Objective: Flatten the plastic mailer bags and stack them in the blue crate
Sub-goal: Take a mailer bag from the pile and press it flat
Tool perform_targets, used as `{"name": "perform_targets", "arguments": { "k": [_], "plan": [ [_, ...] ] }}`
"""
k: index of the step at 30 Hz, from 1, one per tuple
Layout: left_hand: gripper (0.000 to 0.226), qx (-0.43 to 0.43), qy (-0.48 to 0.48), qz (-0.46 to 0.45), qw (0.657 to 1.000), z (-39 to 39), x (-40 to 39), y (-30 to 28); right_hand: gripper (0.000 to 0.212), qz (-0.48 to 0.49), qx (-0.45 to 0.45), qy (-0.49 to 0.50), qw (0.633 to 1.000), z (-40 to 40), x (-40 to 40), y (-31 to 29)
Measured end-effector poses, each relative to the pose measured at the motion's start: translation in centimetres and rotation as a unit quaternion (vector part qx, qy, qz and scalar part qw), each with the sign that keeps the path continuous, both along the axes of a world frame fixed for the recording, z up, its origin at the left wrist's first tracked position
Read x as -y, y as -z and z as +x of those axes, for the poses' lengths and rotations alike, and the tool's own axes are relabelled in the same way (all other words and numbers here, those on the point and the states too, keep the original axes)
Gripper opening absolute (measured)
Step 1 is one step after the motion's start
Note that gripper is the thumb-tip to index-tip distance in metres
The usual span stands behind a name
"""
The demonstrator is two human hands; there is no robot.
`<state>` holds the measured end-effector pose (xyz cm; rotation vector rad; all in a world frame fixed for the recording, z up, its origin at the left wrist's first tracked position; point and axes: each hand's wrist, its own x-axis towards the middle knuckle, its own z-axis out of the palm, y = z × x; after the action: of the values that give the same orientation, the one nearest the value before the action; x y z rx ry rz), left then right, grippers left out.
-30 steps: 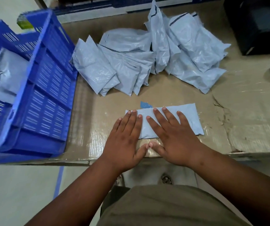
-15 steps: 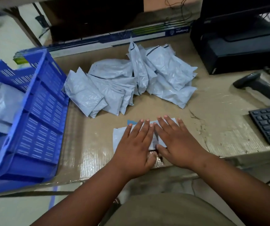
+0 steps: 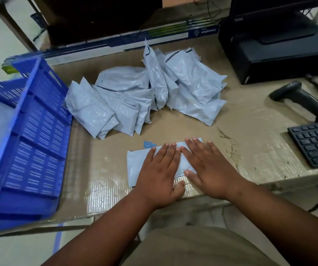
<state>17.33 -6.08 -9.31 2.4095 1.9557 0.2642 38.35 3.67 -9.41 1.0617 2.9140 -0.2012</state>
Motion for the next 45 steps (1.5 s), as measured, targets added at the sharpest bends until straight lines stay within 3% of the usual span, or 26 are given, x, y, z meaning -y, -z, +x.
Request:
{"name": "perform_targets", "arguments": {
  "k": [6, 9, 12, 16, 20, 25, 29, 31, 34, 39, 42, 45],
  "plan": [
    [0.075, 0.044, -0.015, 0.034, 0.998, -0.2, 0.1, -1.0, 0.075, -0.019, 0.004, 0.034, 0.999, -1.5, 0.6, -2.1],
    [0.073, 0.053, -0.022, 0.035, 0.998, -0.8, 0.0, -1.9, 0.07, 0.013, -0.03, -0.005, 0.999, -4.5, 0.9, -3.9],
    [0.07, 0.061, -0.039, 0.028, 0.997, -1.5, 0.5, -1.1, 0.073, -0.045, -0.045, -0.031, 0.997, -6.8, 1.3, -3.3],
    [0.073, 0.063, -0.059, 0.04, 0.996, -3.0, 1.7, 0.1, 0.071, -0.018, -0.04, -0.018, 0.999, -6.1, 1.6, -1.0],
    [0.091, 0.043, -0.115, -0.005, 0.992, -6.1, 4.0, 0.3, 0.079, 0.002, -0.003, -0.008, 1.0, -4.1, 0.9, -0.6],
    [0.088, -0.008, -0.159, -0.046, 0.986, -9.4, 8.0, -0.2, 0.084, -0.022, -0.002, 0.044, 0.999, -0.4, 0.0, -0.3],
    [0.087, 0.003, -0.207, -0.086, 0.974, -10.0, 9.6, -1.8, 0.085, -0.032, 0.003, 0.086, 0.996, 1.4, -0.6, -0.9],
    [0.076, 0.035, -0.199, -0.037, 0.979, -8.4, 8.0, -3.0, 0.08, -0.012, -0.014, 0.083, 0.996, 0.9, -0.5, -1.8],
    [0.061, 0.067, -0.112, 0.058, 0.99, -4.5, 3.5, -3.3, 0.071, 0.0, -0.051, 0.06, 0.997, -2.2, 0.1, -3.1],
    [0.057, 0.072, -0.08, 0.017, 0.994, 0.0, -0.4, -0.4, 0.068, -0.039, -0.059, 0.02, 0.997, -6.3, 1.5, -1.4],
    [0.058, 0.034, -0.084, 0.022, 0.996, -1.2, 0.5, 0.2, 0.066, -0.025, -0.041, 0.015, 0.999, -5.4, 1.0, -0.6],
    [0.071, 0.019, -0.117, 0.021, 0.993, -3.6, 1.9, 0.4, 0.078, -0.022, -0.022, 0.024, 0.999, -4.4, 0.5, -0.4]
  ]
}}
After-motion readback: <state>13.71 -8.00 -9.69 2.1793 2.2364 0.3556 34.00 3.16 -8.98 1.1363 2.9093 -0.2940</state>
